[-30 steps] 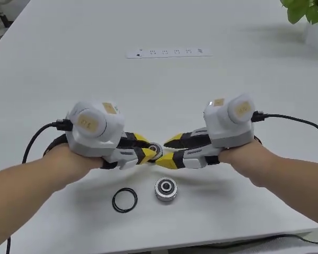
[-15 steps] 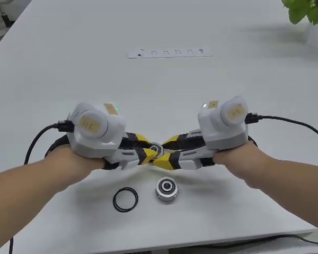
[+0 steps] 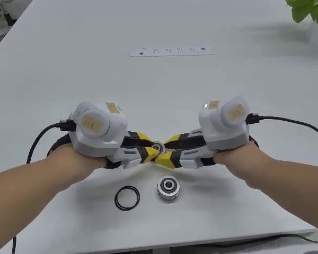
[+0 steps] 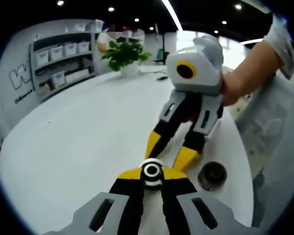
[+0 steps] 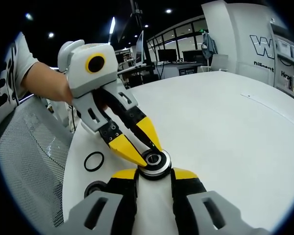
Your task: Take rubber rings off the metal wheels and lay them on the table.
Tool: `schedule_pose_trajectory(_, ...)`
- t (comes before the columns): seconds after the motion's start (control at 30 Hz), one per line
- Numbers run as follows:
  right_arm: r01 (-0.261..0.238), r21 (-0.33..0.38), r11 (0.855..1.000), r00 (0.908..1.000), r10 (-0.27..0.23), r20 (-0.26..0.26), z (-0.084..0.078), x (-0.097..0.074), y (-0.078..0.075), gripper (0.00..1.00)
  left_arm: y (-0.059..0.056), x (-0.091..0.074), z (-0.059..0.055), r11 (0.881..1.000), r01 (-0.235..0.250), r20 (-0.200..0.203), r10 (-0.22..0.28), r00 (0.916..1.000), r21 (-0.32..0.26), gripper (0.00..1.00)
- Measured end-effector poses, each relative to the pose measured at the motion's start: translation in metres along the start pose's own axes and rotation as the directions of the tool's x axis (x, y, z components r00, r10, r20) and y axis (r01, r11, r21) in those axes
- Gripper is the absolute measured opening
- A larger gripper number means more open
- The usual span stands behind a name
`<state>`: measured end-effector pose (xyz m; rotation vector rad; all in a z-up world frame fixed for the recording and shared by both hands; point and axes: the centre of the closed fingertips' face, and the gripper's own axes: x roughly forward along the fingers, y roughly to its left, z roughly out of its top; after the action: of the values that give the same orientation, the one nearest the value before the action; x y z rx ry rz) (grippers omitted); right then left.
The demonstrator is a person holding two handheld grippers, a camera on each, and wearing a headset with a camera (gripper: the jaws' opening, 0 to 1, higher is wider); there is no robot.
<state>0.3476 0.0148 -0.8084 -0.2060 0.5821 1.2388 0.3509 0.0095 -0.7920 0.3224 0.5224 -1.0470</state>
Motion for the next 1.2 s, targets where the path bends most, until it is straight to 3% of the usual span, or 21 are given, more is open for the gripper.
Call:
schedule_pose_trajectory(0.53, 0.005, -0.025, 1.0, 1.0, -0.006, -0.006, -0.002, -0.0022, -0.0002, 0.2, -0.0006, -0.0001, 0.0005, 1.0, -0.004, -0.002, 0.004, 1.0, 0.0, 0.13)
schedule_pose_trajectory(1.2, 0.01, -0.003, 1.0, 0.9998, -0.01, -0.016, -0.0068, -0.0065, -0.0015, 0.1, 0.0002, 0.0, -0.0008, 1.0, -0.01, 0.006, 0.01, 0.9999, -0.013, 0.13)
